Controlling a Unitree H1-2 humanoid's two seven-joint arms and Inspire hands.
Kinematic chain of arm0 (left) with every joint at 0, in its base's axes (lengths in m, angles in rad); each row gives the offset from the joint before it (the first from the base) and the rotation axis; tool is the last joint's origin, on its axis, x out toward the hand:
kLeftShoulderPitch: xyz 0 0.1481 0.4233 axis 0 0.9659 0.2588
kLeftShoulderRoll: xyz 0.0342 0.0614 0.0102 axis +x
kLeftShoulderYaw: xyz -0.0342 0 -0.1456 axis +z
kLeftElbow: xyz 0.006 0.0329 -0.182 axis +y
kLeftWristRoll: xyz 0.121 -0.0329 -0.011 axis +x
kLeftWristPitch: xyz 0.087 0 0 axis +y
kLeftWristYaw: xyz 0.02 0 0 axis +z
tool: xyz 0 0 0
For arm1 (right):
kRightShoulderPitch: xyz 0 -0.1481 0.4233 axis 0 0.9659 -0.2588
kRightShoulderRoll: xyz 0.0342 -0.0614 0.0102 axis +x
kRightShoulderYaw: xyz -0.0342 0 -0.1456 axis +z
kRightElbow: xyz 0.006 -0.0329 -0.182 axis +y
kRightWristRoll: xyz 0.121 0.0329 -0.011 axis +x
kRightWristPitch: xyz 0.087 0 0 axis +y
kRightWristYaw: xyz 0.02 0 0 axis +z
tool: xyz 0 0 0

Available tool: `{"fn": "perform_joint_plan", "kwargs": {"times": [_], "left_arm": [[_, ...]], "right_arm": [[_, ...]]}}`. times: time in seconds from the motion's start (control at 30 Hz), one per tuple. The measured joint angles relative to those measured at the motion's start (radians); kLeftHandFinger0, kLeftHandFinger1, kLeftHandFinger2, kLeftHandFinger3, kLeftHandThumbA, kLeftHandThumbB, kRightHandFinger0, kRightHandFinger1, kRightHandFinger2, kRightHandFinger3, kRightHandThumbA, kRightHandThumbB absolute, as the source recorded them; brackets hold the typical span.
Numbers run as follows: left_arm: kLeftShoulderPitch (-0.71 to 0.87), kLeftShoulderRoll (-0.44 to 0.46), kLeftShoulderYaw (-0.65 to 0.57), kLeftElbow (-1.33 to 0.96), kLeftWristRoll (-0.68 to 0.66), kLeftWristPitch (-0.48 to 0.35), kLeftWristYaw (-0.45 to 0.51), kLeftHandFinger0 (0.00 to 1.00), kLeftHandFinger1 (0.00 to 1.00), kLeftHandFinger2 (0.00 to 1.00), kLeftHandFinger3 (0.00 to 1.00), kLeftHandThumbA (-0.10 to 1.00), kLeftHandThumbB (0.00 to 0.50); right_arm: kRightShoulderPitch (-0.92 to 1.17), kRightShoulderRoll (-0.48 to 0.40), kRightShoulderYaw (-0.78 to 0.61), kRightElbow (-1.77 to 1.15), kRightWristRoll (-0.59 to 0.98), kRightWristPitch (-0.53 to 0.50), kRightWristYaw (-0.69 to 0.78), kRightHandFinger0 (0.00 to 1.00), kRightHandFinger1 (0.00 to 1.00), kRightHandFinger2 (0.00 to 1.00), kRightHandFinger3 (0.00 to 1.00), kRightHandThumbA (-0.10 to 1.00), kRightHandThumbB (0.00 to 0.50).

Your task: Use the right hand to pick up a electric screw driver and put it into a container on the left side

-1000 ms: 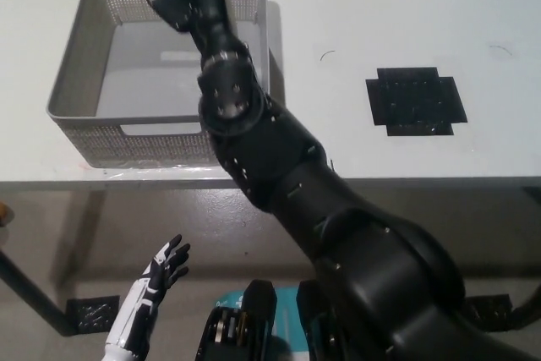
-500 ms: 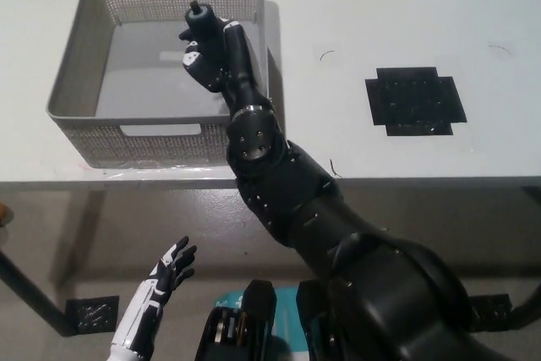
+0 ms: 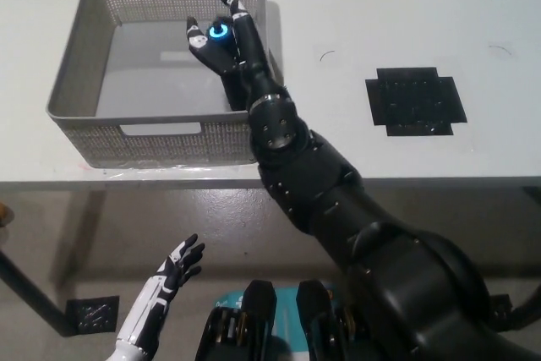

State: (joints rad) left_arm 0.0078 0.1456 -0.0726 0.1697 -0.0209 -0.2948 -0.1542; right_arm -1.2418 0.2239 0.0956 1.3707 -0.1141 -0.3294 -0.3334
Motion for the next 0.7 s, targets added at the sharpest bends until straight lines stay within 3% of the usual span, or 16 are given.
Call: {"fn": "perform_joint_plan", "kwargs": {"times": [0.23,0.3,0.4,0.53,0.63,0.7], "left_arm": [[-0.003,0.002,-0.004,0.001,0.001,-0.004,-0.006,1.0,1.0,1.0,1.0,1.0,0.161],[-0.004,0.002,-0.006,0.001,0.001,-0.004,-0.007,1.0,1.0,1.0,1.0,1.0,0.174],[-0.004,0.002,-0.009,0.0,0.001,-0.004,-0.011,1.0,1.0,1.0,1.0,1.0,0.195],[-0.007,0.003,-0.009,0.0,0.001,-0.002,-0.013,1.0,1.0,1.0,1.0,1.0,0.129],[-0.007,0.003,-0.009,0.002,0.001,-0.001,-0.014,1.0,1.0,1.0,1.0,1.0,0.135],[-0.007,0.003,-0.009,0.003,0.001,-0.001,-0.014,1.0,1.0,1.0,1.0,1.0,0.138]], "right_arm": [[-0.001,-0.024,0.008,-0.029,-0.003,-0.015,0.05,1.0,1.0,1.0,1.0,0.94,0.492],[-0.002,-0.027,0.006,-0.049,-0.002,-0.017,0.061,1.0,1.0,1.0,1.0,1.0,0.497],[-0.003,-0.04,0.002,-0.113,-0.002,-0.018,0.076,1.0,1.0,1.0,1.0,0.96,0.491],[-0.002,-0.071,-0.008,-0.245,0.0,-0.017,0.09,1.0,1.0,1.0,1.0,0.96,0.483],[0.01,-0.108,-0.014,-0.379,0.002,-0.007,0.104,1.0,1.0,1.0,1.0,0.97,0.46],[0.031,-0.128,-0.016,-0.457,0.002,0.003,0.11,1.0,1.0,1.0,1.0,0.97,0.475]]}}
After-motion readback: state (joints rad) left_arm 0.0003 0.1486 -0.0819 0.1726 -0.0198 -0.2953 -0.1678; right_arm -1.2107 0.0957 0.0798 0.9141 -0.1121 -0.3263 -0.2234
